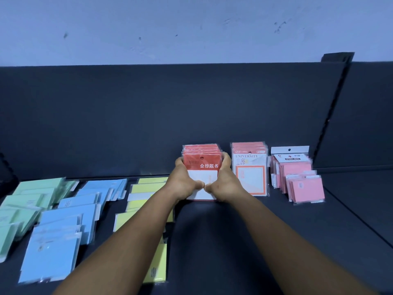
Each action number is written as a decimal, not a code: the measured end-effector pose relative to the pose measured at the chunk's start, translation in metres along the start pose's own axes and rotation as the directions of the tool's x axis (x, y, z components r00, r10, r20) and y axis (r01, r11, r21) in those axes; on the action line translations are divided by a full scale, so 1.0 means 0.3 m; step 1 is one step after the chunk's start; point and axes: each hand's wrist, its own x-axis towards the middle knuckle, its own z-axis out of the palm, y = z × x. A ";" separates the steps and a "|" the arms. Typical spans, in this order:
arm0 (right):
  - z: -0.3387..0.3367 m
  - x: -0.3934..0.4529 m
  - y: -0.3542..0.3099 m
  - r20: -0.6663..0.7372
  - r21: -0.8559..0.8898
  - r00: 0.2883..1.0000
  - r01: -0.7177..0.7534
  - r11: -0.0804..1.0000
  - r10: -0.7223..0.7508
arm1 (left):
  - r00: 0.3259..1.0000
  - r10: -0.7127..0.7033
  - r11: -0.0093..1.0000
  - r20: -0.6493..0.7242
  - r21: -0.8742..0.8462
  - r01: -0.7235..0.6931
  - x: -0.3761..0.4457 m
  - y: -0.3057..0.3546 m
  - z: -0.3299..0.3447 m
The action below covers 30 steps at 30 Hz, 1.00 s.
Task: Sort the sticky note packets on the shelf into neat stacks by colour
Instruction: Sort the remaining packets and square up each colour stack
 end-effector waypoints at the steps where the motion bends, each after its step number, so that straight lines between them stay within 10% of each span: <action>1: 0.001 0.002 -0.002 -0.008 -0.013 1.000 -0.002 1.000 0.002 | 1.000 0.010 1.000 -0.008 0.004 -0.010 -0.001 0.002 0.001; 12: 0.004 -0.038 -0.025 -0.060 -0.432 0.972 0.179 0.884 -0.226 | 0.980 0.153 0.954 -0.128 0.278 -0.113 -0.039 0.015 0.018; 17: 0.019 -0.054 -0.001 0.036 -0.737 0.940 0.254 0.626 -0.340 | 0.937 0.349 0.653 -0.020 0.722 -0.228 -0.058 0.013 0.006; 30: 0.010 -0.034 -0.026 0.058 -0.777 0.954 0.227 0.587 -0.293 | 0.960 0.274 0.496 0.064 0.846 -0.198 -0.066 0.041 0.016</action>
